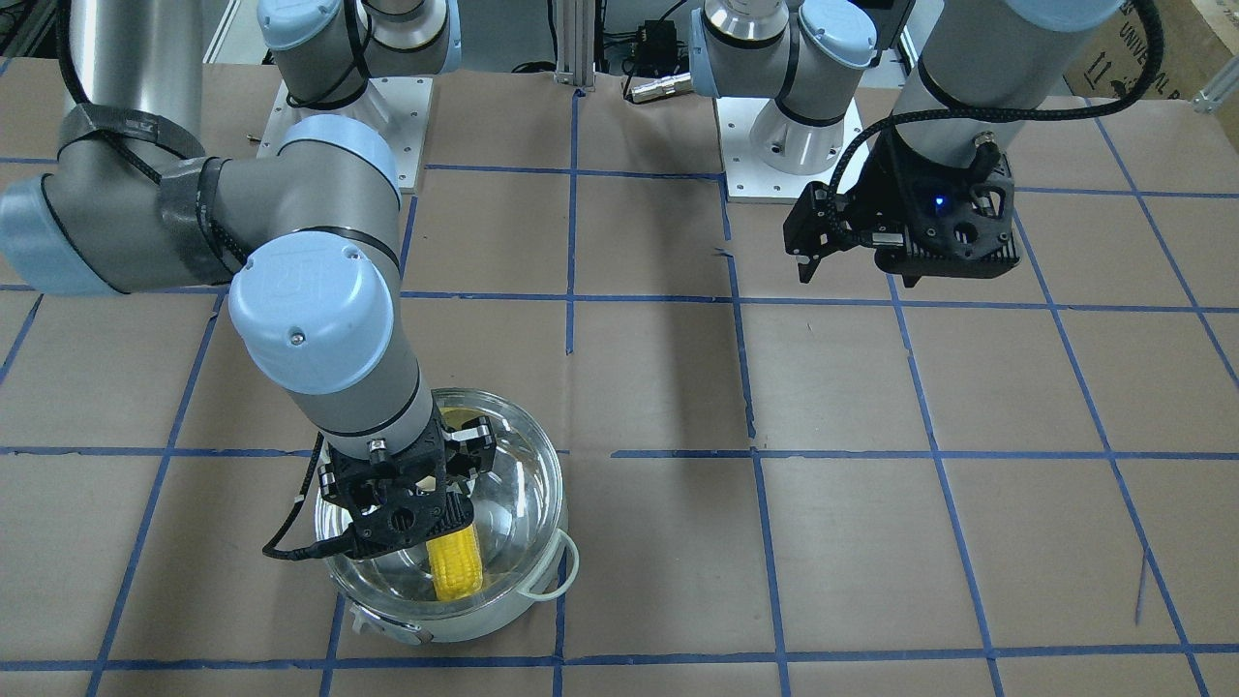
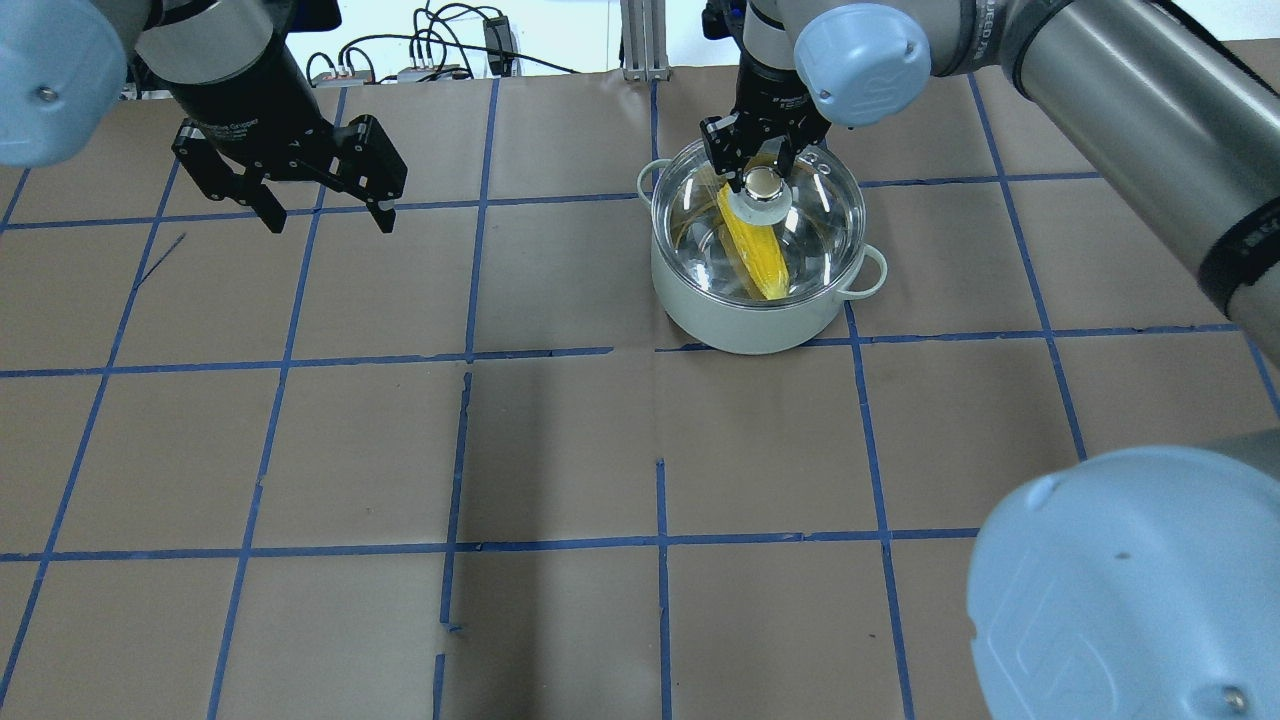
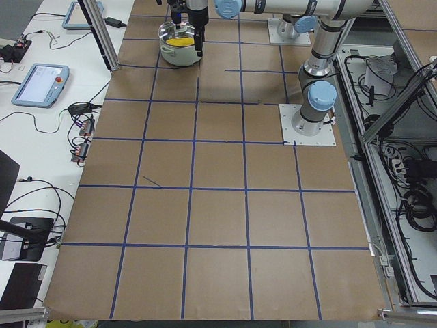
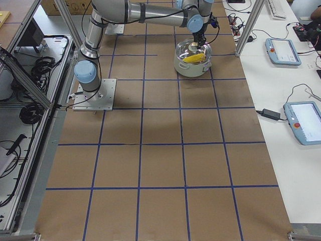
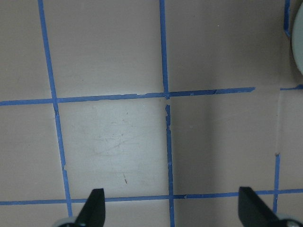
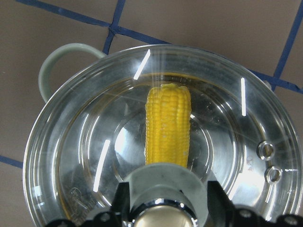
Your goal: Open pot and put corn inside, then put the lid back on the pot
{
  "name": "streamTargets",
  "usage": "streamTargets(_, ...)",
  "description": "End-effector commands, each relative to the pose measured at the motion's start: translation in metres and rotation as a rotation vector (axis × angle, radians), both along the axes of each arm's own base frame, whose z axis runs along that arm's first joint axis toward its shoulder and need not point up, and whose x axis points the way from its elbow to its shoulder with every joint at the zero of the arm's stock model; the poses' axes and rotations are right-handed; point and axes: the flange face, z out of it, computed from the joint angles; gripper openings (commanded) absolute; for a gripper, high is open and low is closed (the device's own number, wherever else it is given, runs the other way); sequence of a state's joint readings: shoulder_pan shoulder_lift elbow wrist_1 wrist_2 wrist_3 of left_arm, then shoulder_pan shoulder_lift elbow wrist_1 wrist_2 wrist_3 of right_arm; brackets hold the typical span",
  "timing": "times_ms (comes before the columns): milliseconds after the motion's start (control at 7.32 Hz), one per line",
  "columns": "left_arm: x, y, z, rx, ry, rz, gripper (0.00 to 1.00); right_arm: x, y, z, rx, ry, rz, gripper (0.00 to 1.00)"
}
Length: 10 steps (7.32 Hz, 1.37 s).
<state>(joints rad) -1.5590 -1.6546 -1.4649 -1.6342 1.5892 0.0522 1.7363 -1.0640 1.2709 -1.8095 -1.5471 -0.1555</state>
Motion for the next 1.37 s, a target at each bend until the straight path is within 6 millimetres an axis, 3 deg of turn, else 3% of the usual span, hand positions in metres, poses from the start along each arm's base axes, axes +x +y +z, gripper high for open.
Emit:
streamTargets(0, 0.000, 0.000, 0.000, 0.000, 0.000, 0.001, 1.00, 0.001, 0.002, 0.001, -0.003, 0.007, -0.011, 1.00)
streamTargets(547, 0.000, 0.000, 0.000, -0.001, 0.000, -0.001, 1.00, 0.000, -0.008, 0.016, -0.087, -0.009, -0.001, 1.00)
streamTargets(820, 0.000, 0.000, 0.000, -0.001, 0.000, 0.001, 1.00, -0.018, -0.011, 0.009, -0.080, 0.015, -0.022, 1.00)
streamTargets(1230, 0.000, 0.000, -0.002, 0.002, 0.000, 0.001, 1.00, -0.023, -0.006, 0.001, -0.063, 0.032, -0.029, 1.00)
